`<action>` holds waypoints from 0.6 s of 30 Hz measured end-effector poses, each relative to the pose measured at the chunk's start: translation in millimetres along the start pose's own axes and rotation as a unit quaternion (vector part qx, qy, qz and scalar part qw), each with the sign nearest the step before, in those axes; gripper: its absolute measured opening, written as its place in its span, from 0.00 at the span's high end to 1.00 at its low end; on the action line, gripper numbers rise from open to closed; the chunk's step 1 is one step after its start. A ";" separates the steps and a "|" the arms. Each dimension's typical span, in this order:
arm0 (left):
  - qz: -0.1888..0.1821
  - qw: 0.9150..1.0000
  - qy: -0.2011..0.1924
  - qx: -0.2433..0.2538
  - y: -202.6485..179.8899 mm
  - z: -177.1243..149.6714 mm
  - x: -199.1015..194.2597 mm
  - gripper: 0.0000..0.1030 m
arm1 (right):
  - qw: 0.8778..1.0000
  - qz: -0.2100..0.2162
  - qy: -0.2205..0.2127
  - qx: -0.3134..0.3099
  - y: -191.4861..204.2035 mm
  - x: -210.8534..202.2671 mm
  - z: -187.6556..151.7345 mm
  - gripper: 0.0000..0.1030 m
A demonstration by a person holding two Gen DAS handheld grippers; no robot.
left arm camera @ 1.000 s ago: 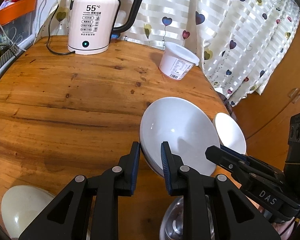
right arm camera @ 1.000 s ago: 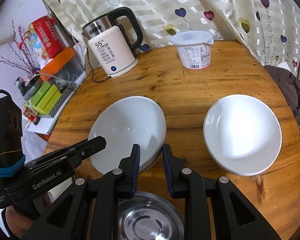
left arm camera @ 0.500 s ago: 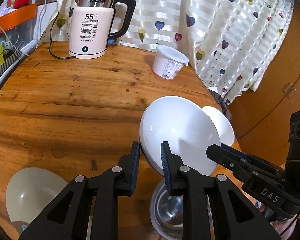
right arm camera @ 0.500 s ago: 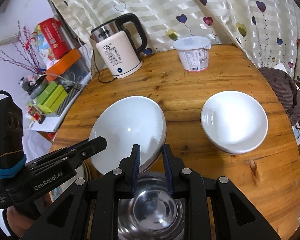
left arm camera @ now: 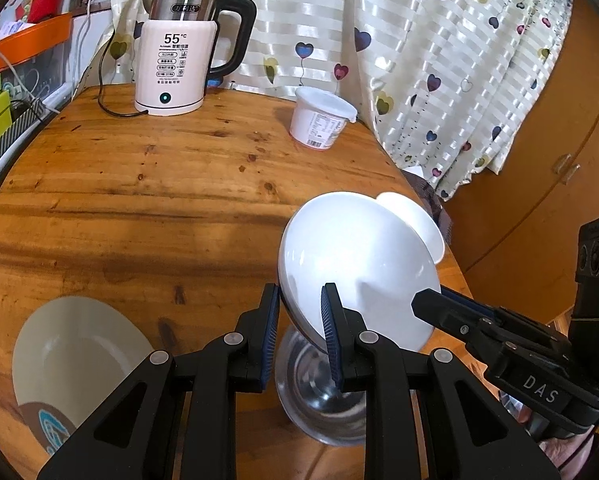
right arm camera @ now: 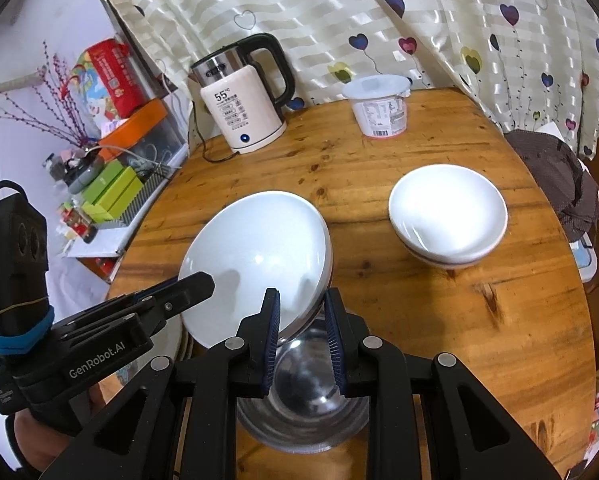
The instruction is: Organize plates and bowls
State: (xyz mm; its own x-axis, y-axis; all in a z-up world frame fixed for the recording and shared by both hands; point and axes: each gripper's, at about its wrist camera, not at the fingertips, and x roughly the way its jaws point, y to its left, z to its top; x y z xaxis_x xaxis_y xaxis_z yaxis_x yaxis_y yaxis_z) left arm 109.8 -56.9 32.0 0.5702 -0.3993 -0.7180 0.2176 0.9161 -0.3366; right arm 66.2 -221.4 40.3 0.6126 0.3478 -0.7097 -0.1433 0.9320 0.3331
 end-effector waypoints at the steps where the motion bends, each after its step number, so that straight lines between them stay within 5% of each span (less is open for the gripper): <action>1: 0.000 1.000 0.002 0.000 -1.1 -2.0 -0.5 0.78 | 1.000 0.000 0.000 0.000 -0.2 -1.7 -2.1 0.78; 18: 0.001 0.999 0.035 0.008 -10.5 -32.1 2.8 0.78 | 1.000 -0.003 0.029 0.012 -10.9 -7.3 -35.0 0.78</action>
State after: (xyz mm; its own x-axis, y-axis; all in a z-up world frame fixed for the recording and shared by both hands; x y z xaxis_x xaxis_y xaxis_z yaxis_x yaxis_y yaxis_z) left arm 83.7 -68.8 14.0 0.5137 -0.3979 -0.7601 0.2287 0.9174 -0.3257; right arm 36.1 -230.5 20.2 0.5679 0.3483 -0.7458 -0.1211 0.9315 0.3429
